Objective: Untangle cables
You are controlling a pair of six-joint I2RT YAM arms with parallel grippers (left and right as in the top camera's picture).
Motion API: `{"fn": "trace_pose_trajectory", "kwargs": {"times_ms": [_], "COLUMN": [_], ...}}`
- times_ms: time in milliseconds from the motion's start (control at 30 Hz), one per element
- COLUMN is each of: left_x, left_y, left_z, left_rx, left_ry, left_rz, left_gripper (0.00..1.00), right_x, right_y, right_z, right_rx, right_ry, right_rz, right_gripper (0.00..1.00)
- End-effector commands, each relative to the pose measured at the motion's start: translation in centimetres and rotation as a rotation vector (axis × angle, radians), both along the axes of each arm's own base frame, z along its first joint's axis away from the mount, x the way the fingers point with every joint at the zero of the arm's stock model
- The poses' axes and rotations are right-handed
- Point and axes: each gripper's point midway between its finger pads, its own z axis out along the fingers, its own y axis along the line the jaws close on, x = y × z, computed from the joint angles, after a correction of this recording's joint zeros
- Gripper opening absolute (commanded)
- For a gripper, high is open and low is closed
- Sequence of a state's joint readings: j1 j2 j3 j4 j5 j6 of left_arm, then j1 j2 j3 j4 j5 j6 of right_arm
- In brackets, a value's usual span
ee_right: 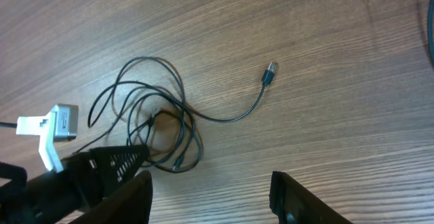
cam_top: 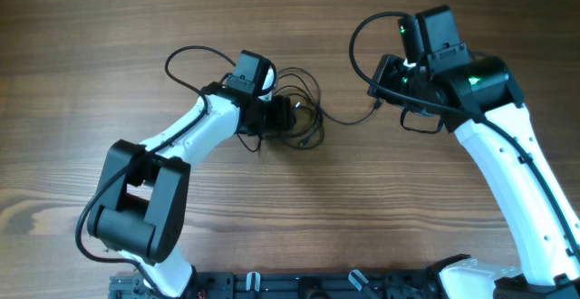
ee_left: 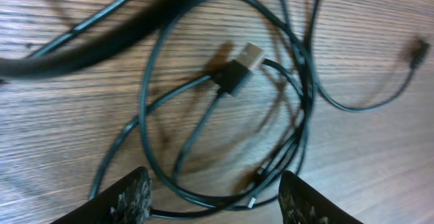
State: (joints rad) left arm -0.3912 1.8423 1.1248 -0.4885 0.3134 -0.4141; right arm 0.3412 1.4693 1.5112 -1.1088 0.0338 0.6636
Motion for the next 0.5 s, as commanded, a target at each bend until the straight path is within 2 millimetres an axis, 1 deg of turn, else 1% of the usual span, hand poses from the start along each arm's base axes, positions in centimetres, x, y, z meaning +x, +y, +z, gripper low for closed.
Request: {"fn": "trace_pose_trajectory", "kwargs": {"times_ms": [0,100,267,367,467], "left_x": [0.43,0.28,0.33,0.38,0.27], "left_y": [1.06,1.11,1.08,0.98,0.79], "left_z": [-1.44,-2.03,-2.39,-2.34,-2.29], "left_rx": [0.064,0.061,0.062,0.052,0.039], "left_ry": [0.022,0.055,0.058,0.064,0.076], "left_rz": [0.09,0.133,0.133,0.15,0.158], "left_gripper": [0.63,0.63,0.63,0.54,0.52], "right_x": [-0.35,-0.47,-0.49,-0.52,-0.52], "right_y": [0.0,-0.04,-0.04,-0.02,0.02], "right_z": [0.51,0.44,0.43,0.42,0.42], "right_rx": [0.01,0.008,0.008,0.009,0.011], "right_ry": [-0.007,-0.002,-0.001,0.0,0.001], "right_rz": [0.013,0.013,0.013,0.014,0.014], "right_gripper": [0.58,0.57,0.55,0.54,0.54]}}
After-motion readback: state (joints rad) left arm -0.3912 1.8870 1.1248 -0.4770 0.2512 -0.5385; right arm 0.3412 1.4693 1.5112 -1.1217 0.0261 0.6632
